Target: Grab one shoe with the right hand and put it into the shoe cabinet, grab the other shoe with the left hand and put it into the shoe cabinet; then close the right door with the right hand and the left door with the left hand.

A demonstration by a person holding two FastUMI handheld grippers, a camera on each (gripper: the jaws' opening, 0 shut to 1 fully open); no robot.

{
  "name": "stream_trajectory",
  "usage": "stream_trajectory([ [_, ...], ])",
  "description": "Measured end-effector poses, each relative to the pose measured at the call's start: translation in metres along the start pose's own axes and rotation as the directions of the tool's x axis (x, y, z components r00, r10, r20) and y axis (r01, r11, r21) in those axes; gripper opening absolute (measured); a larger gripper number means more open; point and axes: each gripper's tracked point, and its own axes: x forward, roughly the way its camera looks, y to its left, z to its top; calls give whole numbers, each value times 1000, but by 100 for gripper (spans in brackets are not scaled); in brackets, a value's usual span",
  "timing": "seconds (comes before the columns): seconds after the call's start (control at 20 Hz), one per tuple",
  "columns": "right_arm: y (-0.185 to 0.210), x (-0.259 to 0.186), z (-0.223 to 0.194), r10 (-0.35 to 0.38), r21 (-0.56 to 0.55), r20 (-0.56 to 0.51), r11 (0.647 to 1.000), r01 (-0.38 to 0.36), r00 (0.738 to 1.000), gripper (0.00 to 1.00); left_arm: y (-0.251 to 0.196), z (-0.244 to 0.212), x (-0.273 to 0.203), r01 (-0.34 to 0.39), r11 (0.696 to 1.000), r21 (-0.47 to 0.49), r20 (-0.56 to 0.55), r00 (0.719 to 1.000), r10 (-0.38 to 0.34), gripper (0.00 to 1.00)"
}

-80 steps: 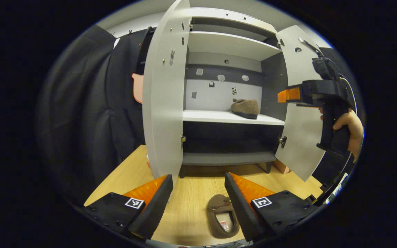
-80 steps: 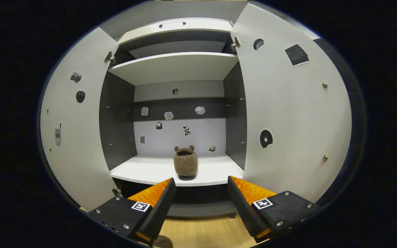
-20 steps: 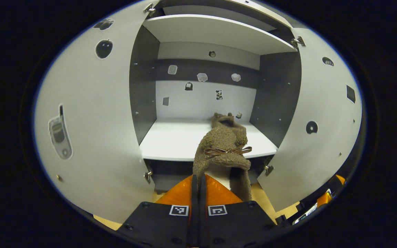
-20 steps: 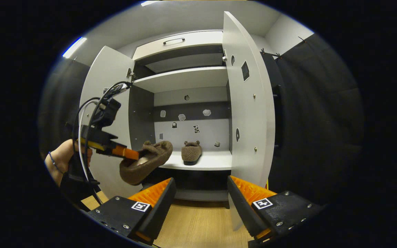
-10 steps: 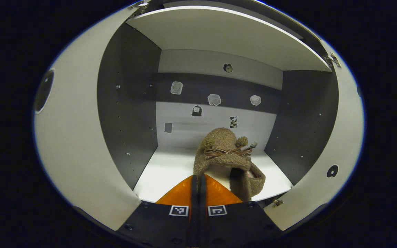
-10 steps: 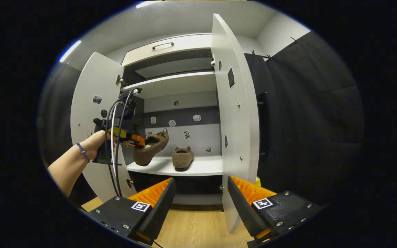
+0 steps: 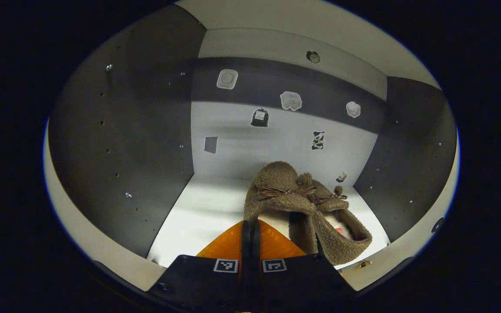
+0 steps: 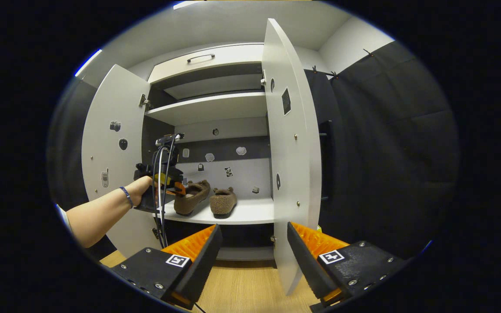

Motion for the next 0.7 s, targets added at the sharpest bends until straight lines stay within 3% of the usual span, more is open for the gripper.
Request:
stream_trajectory([
  [0.45,5,1,-5,-11,-15,-15,1000,11,1000,92,12,-2,13,-25,999,33,6,1000,25,9],
  [0.6,6,-1,-6,-13,-12,-23,1000,13,1000,92,11,15,-5,-24,998,63,71,997,19,20],
  [0.7,6,-1,-7,-12,-7,-22,1000,12,1000,92,8,24,-24,-22,996,91,111,994,12,39],
])
